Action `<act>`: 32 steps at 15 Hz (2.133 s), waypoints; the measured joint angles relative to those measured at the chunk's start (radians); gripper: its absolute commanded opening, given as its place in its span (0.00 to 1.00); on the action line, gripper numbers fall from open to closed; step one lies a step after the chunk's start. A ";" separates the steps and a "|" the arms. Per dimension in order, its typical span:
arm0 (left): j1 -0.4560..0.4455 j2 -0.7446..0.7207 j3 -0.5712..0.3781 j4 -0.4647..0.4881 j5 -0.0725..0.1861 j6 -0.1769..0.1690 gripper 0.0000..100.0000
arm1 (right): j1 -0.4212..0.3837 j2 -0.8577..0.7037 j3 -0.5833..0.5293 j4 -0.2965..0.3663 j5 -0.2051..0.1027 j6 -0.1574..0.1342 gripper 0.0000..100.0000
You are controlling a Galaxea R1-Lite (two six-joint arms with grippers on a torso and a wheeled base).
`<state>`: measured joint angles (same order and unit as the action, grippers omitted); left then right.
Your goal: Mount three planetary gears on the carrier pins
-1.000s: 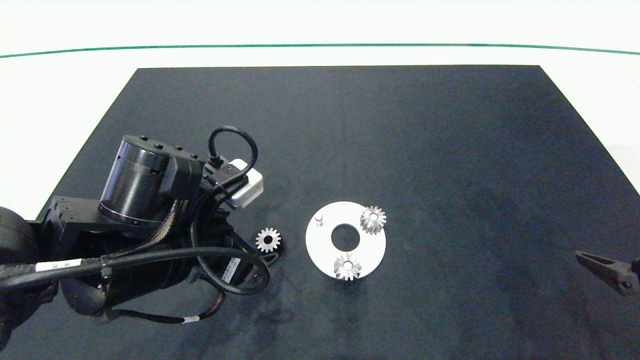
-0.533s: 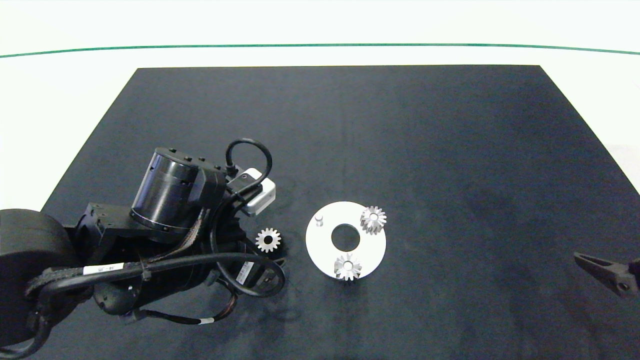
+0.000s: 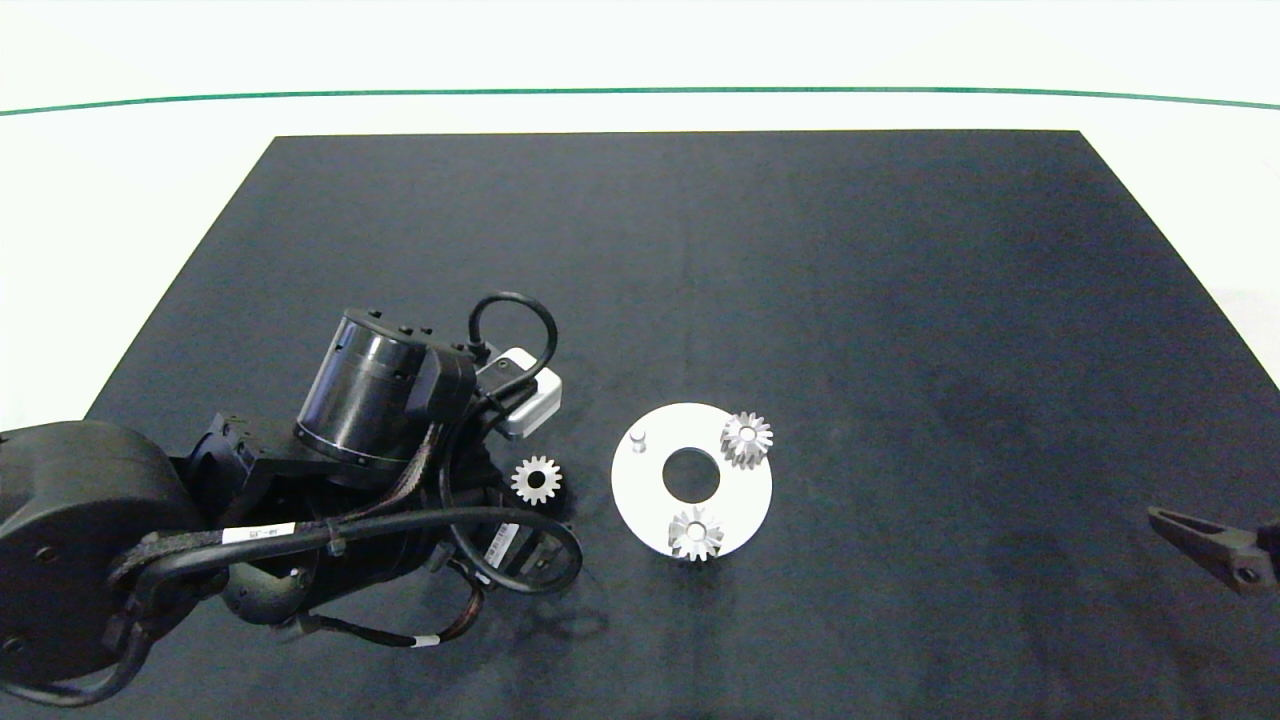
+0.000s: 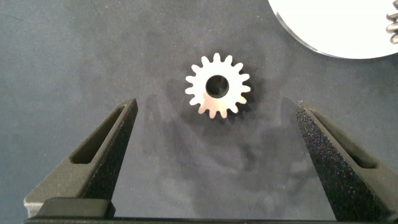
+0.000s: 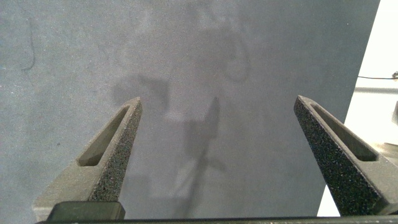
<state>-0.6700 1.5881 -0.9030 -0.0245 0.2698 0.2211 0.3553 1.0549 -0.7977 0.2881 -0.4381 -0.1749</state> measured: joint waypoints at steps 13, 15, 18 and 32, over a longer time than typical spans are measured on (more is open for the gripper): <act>0.031 0.047 -0.008 -0.032 0.003 0.003 1.00 | 0.028 -0.008 0.014 0.001 -0.001 0.000 1.00; 0.031 0.052 -0.007 -0.032 0.003 0.003 1.00 | 0.028 -0.008 0.014 0.001 -0.001 0.000 1.00; 0.034 0.060 -0.007 -0.032 0.003 0.003 1.00 | 0.028 -0.008 0.014 0.002 -0.001 0.000 1.00; 0.044 0.084 -0.036 -0.024 0.001 0.006 0.76 | 0.028 -0.005 0.018 0.000 -0.001 0.000 1.00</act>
<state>-0.6262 1.6717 -0.9385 -0.0489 0.2709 0.2274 0.3832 1.0502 -0.7798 0.2881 -0.4396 -0.1749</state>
